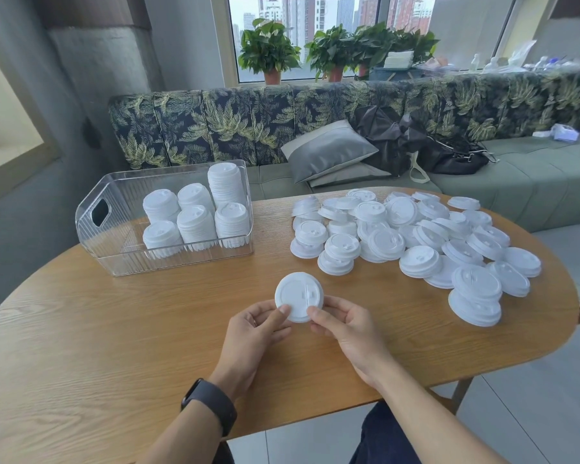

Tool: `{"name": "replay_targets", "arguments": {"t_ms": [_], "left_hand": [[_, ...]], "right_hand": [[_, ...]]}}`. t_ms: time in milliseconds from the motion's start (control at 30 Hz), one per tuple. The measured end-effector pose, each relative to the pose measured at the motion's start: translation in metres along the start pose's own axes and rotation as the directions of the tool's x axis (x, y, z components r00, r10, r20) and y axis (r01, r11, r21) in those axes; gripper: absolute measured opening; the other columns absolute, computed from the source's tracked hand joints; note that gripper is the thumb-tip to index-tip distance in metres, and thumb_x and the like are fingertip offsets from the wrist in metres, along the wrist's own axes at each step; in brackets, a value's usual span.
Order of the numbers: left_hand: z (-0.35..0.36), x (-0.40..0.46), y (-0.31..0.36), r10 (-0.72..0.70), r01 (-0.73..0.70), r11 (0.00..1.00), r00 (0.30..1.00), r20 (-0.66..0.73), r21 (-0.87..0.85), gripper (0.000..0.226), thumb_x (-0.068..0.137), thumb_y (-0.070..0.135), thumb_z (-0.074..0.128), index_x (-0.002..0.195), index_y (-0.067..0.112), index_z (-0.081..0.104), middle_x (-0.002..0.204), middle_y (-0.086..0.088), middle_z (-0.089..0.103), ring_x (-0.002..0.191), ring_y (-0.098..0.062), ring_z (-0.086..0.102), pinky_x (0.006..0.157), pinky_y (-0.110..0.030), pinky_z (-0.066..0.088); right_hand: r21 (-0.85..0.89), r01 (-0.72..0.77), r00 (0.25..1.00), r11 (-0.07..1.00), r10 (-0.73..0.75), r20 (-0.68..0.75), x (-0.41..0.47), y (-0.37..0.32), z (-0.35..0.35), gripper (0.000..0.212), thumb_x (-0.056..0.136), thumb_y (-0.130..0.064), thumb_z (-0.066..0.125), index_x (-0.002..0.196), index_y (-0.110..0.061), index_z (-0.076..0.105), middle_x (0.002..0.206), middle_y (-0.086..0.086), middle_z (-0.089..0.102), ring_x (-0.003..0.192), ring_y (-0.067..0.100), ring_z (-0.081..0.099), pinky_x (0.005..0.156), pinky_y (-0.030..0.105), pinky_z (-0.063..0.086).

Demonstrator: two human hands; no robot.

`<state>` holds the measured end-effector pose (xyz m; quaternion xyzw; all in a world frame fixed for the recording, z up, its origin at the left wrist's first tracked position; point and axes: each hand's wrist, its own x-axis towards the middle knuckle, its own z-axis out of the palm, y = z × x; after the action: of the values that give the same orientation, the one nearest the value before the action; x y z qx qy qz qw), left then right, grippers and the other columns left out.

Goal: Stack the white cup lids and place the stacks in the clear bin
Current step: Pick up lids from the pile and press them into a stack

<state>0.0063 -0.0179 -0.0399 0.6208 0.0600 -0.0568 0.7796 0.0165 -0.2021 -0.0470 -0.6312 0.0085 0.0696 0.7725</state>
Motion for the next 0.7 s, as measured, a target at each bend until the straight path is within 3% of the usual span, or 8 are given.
{"name": "replay_targets", "arguments": {"t_ms": [233,433,533,633,700], "left_hand": [[0.0,-0.001,0.001,-0.006,0.005,0.999,1.0,0.009,0.033,0.04,0.09,0.023,0.076,0.123,0.003,0.066,0.107,-0.012,0.08,0.105,-0.023,0.076,0.089,-0.031,0.061],[-0.001,0.006,0.0,-0.019,0.018,1.0,0.999,-0.031,-0.013,0.04,0.091,0.028,0.074,0.122,0.003,0.067,0.107,-0.016,0.079,0.1,-0.028,0.077,0.087,-0.035,0.062],[-0.001,0.012,-0.003,-0.005,0.004,1.0,0.997,-0.075,-0.019,0.036,0.094,0.027,0.072,0.121,0.002,0.068,0.105,-0.015,0.079,0.094,-0.023,0.077,0.084,-0.033,0.063],[0.002,0.017,-0.004,0.013,-0.015,1.0,0.994,-0.11,-0.016,0.032,0.095,0.025,0.071,0.117,0.003,0.069,0.1,-0.012,0.08,0.09,-0.019,0.076,0.086,-0.037,0.062],[0.004,0.022,-0.004,0.022,-0.024,1.0,0.992,-0.124,-0.014,0.029,0.096,0.024,0.071,0.116,0.003,0.069,0.098,-0.011,0.08,0.089,-0.02,0.076,0.088,-0.04,0.061]], "right_hand": [[0.011,-0.01,1.0,1.0,0.01,0.007,0.002,0.001,-0.002,0.039,0.088,-0.016,0.08,0.125,-0.007,0.069,0.112,0.008,0.079,0.109,0.021,0.074,0.092,0.032,0.059],[0.003,0.0,1.0,1.0,0.0,0.007,0.002,-0.003,-0.002,0.039,0.087,-0.025,0.08,0.122,-0.009,0.07,0.108,0.008,0.08,0.104,0.024,0.076,0.091,0.032,0.059],[-0.032,0.063,0.983,0.998,-0.067,-0.17,0.011,0.001,-0.003,0.023,0.094,-0.029,0.074,0.112,-0.014,0.074,0.103,-0.001,0.08,0.102,0.015,0.075,0.091,0.03,0.058],[-0.274,0.081,0.911,0.958,-0.183,-0.368,0.028,0.005,-0.01,0.008,0.097,-0.027,0.071,0.103,-0.025,0.074,0.096,-0.012,0.078,0.094,-0.001,0.07,0.084,0.021,0.052],[-0.383,0.077,0.865,0.921,-0.253,-0.433,0.043,0.007,-0.015,0.009,0.096,-0.021,0.071,0.104,-0.023,0.072,0.098,-0.014,0.074,0.092,-0.005,0.066,0.086,0.026,0.053]]}}
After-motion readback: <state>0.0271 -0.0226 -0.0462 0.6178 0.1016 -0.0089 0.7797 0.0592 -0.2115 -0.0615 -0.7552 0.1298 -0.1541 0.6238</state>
